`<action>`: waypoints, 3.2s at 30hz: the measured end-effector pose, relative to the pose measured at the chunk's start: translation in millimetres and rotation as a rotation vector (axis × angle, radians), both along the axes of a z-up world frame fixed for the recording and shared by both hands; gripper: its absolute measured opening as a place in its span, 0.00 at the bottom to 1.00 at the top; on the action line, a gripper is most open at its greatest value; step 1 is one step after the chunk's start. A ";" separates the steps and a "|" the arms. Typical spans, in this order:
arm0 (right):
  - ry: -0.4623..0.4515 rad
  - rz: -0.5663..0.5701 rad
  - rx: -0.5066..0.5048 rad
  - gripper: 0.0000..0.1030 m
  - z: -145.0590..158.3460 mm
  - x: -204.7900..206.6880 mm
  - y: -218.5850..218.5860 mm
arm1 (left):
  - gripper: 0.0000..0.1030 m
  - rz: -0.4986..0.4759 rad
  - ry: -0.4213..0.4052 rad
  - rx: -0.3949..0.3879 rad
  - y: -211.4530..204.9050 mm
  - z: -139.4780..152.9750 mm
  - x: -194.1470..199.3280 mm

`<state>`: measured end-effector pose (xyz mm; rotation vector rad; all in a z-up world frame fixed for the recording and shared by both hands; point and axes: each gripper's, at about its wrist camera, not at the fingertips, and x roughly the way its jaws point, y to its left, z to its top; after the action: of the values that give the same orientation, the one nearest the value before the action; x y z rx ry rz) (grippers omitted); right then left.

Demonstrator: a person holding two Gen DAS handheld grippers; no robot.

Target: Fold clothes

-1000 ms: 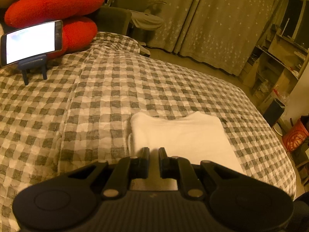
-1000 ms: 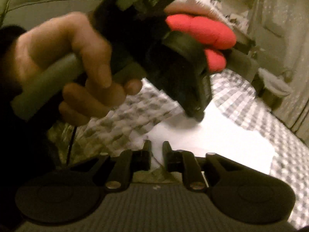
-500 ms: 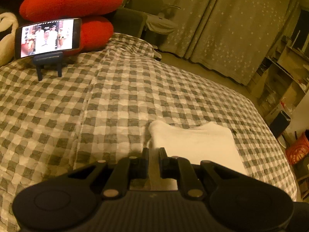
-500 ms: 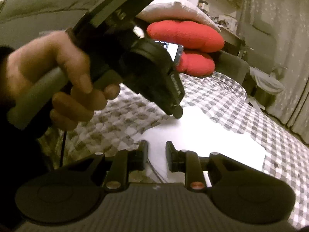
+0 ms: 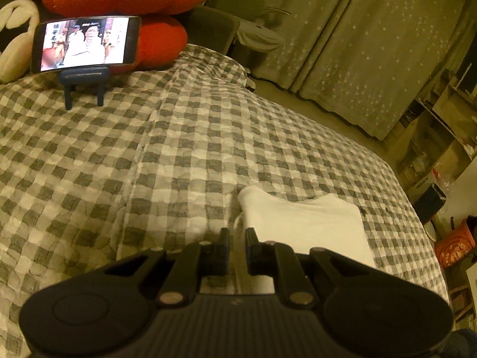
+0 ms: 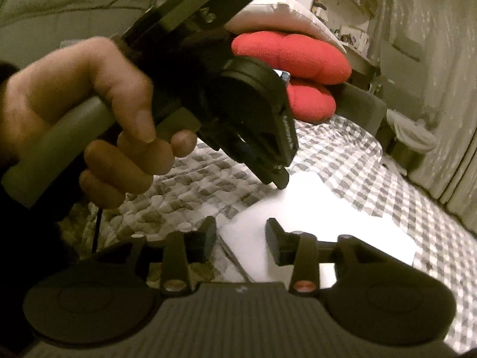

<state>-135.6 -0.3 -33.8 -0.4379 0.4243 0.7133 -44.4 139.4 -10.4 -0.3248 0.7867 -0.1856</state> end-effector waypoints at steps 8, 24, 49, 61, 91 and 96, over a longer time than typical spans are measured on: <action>-0.048 -0.012 -0.088 0.44 -14.2 -0.6 11.6 | 0.13 0.013 0.009 0.001 2.5 -0.6 1.5; -0.124 -0.029 -0.154 0.37 -18.9 0.0 14.6 | 0.21 0.025 0.029 -0.036 8.0 -3.5 3.9; -0.084 -0.100 0.030 0.16 15.2 14.5 -5.5 | 0.52 0.009 0.174 -0.306 14.8 -21.2 8.5; -0.079 -0.097 0.044 0.16 18.7 17.0 -6.0 | 0.60 0.013 0.208 -0.423 14.9 -35.1 4.9; -0.008 -0.115 0.131 0.16 24.5 20.2 -20.1 | 0.64 0.045 0.242 -0.548 43.8 -39.4 4.3; 0.001 -0.123 0.154 0.16 27.3 23.6 -24.0 | 0.65 0.054 0.251 -0.576 50.1 -43.6 2.4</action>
<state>-112.0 -24.4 -6.5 -0.2644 0.3910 0.6223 -42.1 189.5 -53.9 -0.9265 0.9635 -0.3252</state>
